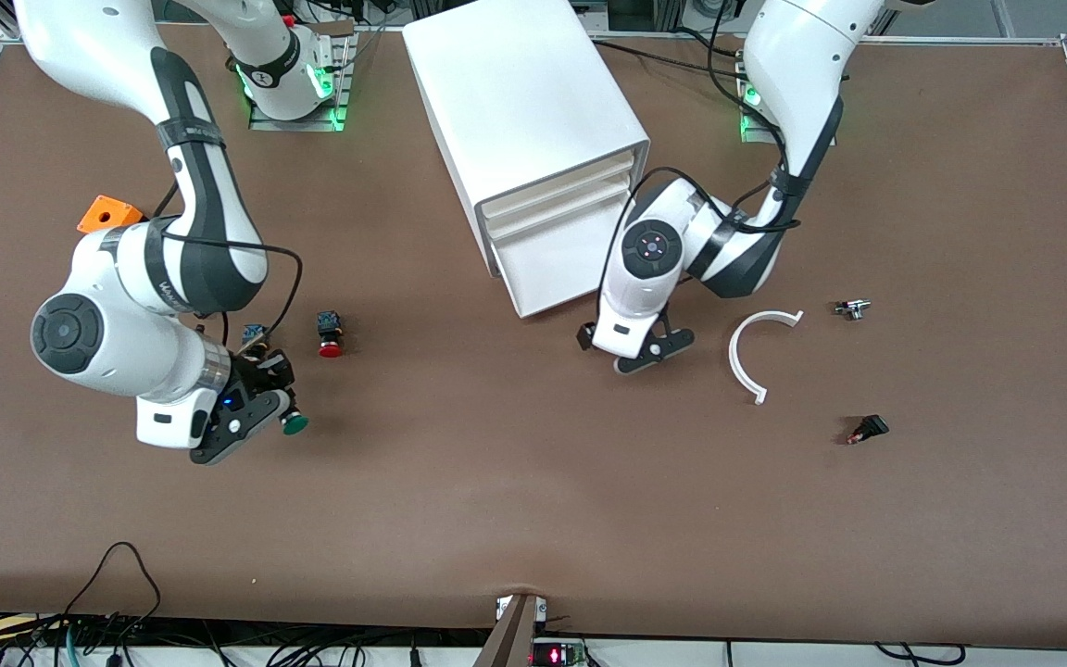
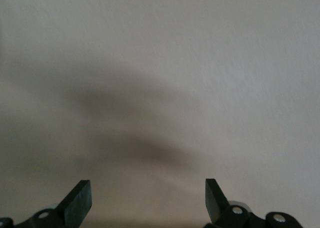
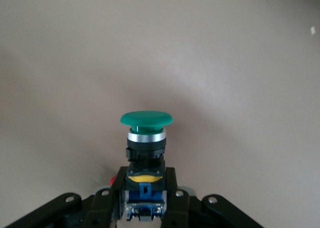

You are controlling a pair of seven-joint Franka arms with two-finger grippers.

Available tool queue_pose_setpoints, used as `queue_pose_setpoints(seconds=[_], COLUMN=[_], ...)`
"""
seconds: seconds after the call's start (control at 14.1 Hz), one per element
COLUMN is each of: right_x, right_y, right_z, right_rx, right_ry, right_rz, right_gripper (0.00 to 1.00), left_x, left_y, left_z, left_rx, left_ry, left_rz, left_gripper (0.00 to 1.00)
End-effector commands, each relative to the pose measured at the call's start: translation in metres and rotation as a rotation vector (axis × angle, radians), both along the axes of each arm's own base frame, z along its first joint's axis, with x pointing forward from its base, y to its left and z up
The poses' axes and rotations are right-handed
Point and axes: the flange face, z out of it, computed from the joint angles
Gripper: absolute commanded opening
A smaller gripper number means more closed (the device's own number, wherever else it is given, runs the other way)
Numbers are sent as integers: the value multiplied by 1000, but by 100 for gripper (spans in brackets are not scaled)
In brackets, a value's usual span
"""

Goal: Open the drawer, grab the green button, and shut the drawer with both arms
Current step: 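Set the green button on the table beside the red button, right gripper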

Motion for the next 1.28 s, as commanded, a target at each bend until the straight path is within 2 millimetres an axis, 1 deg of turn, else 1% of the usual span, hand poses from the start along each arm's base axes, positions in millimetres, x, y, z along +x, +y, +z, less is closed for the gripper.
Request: queue_pose_setpoints(seconds=[0.0,0.14,0.35,0.57,0.71,0.78,0.85,0.92,1.2], right_x=[-10,-15,-23,-29,-34,-35,-36,-36,-40], right_y=[-16,-22,-28,-31,-33,-35,-37,-40,-45], right_z=[-10,-34,-71,-104,-119,-126,-135,-139,-148], right_rx=[8,-1,-12,-24,-32,-36,-42,-48,-59], right_ry=[26,25,1,12,26,35,48,52,69], right_rz=[-152,-218,-233,-245,-281,-295,-313,-318,-344], right_gripper=[22,22,22,22,22,22,22,22,22], left_x=[-21,-33,-55,-68,-75,-77,-83,-91,-102], left_y=[-17,-29,-40,-49,-51,-51,-55,-63,-72], left_z=[-4,0,-6,-8,-9,-10,-10,-9,-10], left_rx=[-28,-43,-18,-48,-51,-46,-42,-52,-45], left_ry=[53,87,148,233,286,298,310,323,342], left_rz=[21,28,30,83,102,89,75,57,33], left_gripper=[100,100,100,100,100,100,100,100,100])
